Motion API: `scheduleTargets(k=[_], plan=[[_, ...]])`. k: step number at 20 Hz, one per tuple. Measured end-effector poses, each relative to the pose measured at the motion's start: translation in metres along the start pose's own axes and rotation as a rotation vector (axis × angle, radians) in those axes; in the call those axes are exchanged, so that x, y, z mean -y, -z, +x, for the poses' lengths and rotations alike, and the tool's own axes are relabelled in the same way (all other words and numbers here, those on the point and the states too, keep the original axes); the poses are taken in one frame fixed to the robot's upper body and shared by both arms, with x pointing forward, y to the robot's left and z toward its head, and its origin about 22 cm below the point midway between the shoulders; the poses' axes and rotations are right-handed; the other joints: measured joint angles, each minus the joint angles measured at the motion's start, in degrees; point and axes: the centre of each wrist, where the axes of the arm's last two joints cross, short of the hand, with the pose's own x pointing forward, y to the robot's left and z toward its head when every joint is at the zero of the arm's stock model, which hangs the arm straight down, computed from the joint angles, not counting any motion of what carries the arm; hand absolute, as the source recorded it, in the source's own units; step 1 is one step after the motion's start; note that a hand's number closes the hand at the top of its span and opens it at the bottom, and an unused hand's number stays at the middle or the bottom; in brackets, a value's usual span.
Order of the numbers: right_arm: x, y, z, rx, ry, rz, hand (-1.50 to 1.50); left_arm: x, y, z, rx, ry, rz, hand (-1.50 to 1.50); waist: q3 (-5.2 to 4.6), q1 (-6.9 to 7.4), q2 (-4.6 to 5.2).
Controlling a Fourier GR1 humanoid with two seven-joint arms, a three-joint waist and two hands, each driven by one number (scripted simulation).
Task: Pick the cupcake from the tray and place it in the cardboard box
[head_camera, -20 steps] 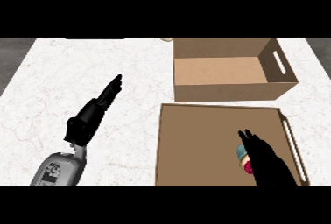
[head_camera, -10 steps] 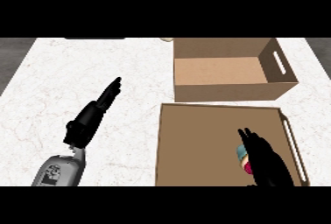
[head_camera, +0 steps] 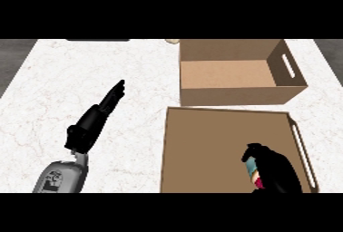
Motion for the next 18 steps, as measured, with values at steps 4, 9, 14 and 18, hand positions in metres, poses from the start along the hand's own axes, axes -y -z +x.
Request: scheduleTargets(k=[4,9,14,18], plan=[[0.000,0.005,0.014,0.066,-0.045,-0.011,1.50,0.002,-0.002,0.000,0.002,0.009,-0.001,0.00,-0.20,0.02,-0.06],[0.010,0.027,0.049,0.284,-0.121,0.003,1.50,0.007,0.005,0.006,0.013,0.006,-0.012,0.00,0.20,0.77,0.40],[0.015,0.035,0.077,0.393,-0.153,-0.072,1.50,0.004,0.003,-0.002,0.003,-0.002,-0.009,0.00,0.36,0.37,0.48],[0.034,0.028,0.081,0.435,-0.160,-0.207,1.50,0.001,0.001,-0.001,-0.001,-0.002,-0.005,0.00,0.43,0.11,0.31]])
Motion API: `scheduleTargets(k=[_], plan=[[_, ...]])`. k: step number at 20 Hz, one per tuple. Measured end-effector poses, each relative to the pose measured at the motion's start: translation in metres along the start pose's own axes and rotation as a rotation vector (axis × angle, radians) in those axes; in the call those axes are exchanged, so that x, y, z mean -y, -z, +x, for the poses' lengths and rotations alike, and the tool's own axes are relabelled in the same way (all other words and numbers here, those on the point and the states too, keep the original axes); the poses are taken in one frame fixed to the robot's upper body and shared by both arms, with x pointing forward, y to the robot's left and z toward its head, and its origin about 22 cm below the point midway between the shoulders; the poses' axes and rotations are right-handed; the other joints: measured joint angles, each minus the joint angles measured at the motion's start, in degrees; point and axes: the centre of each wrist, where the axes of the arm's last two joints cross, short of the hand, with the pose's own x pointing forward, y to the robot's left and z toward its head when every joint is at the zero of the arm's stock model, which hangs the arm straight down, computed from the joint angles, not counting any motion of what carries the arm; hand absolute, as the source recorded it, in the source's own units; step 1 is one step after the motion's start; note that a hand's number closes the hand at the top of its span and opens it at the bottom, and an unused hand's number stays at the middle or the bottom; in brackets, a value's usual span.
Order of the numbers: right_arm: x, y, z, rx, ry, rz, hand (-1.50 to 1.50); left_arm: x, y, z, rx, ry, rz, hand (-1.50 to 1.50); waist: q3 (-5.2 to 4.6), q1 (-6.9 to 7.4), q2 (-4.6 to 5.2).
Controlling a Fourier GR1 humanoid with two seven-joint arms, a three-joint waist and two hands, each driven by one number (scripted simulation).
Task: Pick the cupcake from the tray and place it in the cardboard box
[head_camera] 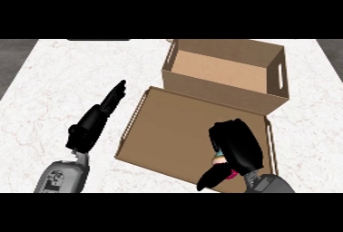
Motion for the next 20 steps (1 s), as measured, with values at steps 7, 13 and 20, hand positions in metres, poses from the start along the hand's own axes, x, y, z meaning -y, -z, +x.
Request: scheduleTargets(k=[7,13,20], plan=[[0.061,-0.031,0.018,0.044,0.038,-0.187,1.50,0.001,-0.005,0.007,-0.002,0.005,0.006,0.00,0.02,-0.30,-0.13],[0.119,-0.067,0.038,0.089,0.135,-0.313,1.50,0.001,0.001,0.008,-0.001,0.005,0.013,0.00,0.02,-0.45,-0.08],[0.158,-0.085,0.038,-0.003,0.210,-0.411,1.50,0.002,0.000,0.002,-0.003,0.004,0.007,0.00,0.03,-0.14,0.02]])
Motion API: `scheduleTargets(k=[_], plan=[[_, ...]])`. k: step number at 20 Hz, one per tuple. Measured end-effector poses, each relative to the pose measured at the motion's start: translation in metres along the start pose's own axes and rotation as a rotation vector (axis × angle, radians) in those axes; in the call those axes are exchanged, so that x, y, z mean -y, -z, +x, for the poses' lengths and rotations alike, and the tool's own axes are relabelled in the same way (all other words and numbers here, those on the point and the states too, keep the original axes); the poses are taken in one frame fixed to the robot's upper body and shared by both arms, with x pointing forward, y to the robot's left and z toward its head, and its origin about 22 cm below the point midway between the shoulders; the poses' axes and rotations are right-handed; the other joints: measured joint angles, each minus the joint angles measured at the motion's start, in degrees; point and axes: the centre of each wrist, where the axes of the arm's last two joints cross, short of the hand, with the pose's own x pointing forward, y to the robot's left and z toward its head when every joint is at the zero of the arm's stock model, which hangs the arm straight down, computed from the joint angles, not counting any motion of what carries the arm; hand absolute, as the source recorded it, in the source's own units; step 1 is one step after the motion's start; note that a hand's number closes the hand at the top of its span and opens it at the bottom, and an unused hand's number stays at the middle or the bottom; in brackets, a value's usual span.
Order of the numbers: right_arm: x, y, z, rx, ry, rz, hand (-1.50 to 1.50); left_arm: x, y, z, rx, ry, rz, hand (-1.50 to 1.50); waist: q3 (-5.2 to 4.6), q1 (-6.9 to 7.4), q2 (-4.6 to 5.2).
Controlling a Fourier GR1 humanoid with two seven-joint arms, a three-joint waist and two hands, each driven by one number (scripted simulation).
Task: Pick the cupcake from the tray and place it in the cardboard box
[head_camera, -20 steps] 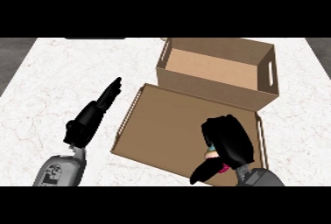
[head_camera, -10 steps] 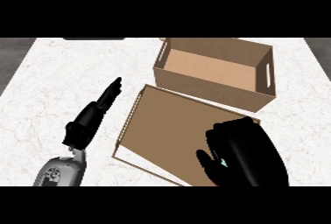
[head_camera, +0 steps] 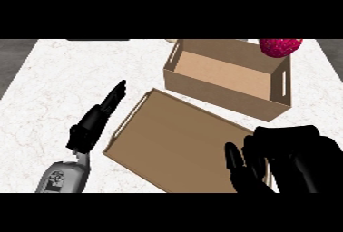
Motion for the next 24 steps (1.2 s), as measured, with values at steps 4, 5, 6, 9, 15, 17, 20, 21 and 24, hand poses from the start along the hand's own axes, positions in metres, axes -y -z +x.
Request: scheduleTargets(k=[4,5,6,9,15,17,20,21,24], plan=[[0.015,0.021,-0.002,-0.049,0.017,-0.042,1.50,-0.001,0.001,0.001,0.003,0.005,0.000,0.00,0.00,0.18,0.05],[0.015,0.025,-0.003,-0.059,0.019,-0.051,1.50,-0.003,0.000,0.002,0.003,0.002,-0.001,0.00,0.00,0.21,0.07],[0.017,0.031,-0.004,-0.067,0.023,-0.059,1.50,-0.004,0.002,0.002,0.001,0.002,0.000,0.00,0.01,0.22,0.08],[0.025,0.053,-0.014,-0.086,0.032,-0.081,1.50,0.000,-0.002,0.003,0.003,0.006,-0.003,0.00,0.02,0.37,0.09],[0.024,0.092,-0.022,-0.111,0.067,-0.085,1.50,0.003,-0.003,0.008,0.003,0.008,-0.004,0.00,0.02,0.47,0.11],[0.025,0.104,-0.028,-0.116,0.080,-0.090,1.50,0.002,0.003,0.008,0.001,0.005,-0.006,0.00,0.01,0.41,0.13],[0.023,0.126,-0.040,-0.139,0.100,-0.101,1.50,0.000,0.002,0.003,0.004,-0.001,-0.006,0.00,0.01,0.49,0.18],[0.020,0.131,-0.041,-0.145,0.097,-0.103,1.50,0.003,0.002,0.005,0.005,-0.002,-0.007,0.00,0.02,0.51,0.17],[0.013,0.152,-0.053,-0.168,0.065,-0.108,1.50,0.004,0.004,0.006,0.011,0.001,-0.011,0.00,0.02,0.63,0.22]])
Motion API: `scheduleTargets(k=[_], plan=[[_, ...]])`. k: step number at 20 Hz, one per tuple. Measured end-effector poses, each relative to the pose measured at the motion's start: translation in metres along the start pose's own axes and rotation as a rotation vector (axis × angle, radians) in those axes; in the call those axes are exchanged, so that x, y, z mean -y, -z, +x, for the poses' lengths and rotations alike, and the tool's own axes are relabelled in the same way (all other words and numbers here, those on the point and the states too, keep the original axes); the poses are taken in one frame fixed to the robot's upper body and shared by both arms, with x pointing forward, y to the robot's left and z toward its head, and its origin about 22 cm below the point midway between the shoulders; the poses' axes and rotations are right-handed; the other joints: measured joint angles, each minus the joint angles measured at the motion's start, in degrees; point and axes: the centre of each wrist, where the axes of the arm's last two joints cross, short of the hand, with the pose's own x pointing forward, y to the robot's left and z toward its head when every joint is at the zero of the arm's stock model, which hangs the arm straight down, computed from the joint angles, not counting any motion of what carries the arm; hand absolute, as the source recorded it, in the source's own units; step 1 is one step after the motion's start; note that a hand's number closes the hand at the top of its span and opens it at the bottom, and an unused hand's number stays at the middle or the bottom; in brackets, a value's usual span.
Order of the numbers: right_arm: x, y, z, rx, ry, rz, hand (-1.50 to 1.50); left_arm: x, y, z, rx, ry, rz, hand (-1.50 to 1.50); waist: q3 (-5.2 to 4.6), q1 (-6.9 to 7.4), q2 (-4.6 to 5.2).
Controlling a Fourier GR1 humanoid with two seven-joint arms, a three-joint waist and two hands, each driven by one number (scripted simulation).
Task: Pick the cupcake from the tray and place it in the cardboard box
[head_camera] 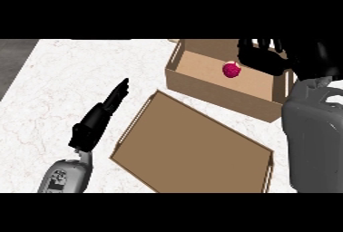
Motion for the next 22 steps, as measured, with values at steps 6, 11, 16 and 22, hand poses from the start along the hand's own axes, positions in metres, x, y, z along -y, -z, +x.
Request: scheduleTargets(k=[6,11,16,22], plan=[[-0.026,0.030,-0.015,-0.012,-0.073,0.015,1.50,0.003,-0.001,-0.004,-0.003,-0.003,-0.001,0.00,0.00,0.14,0.03],[-0.062,0.047,-0.038,-0.028,-0.120,0.043,1.50,-0.004,0.002,-0.003,0.001,-0.002,0.002,0.00,0.01,0.27,0.12],[-0.091,0.062,-0.055,-0.114,-0.078,0.109,-1.50,-0.004,0.002,-0.003,0.009,0.004,-0.004,0.00,0.01,0.62,0.21],[-0.121,0.064,-0.088,-0.199,0.055,0.190,-1.50,0.002,0.002,-0.005,0.005,-0.001,-0.003,0.00,0.04,0.72,0.32]])
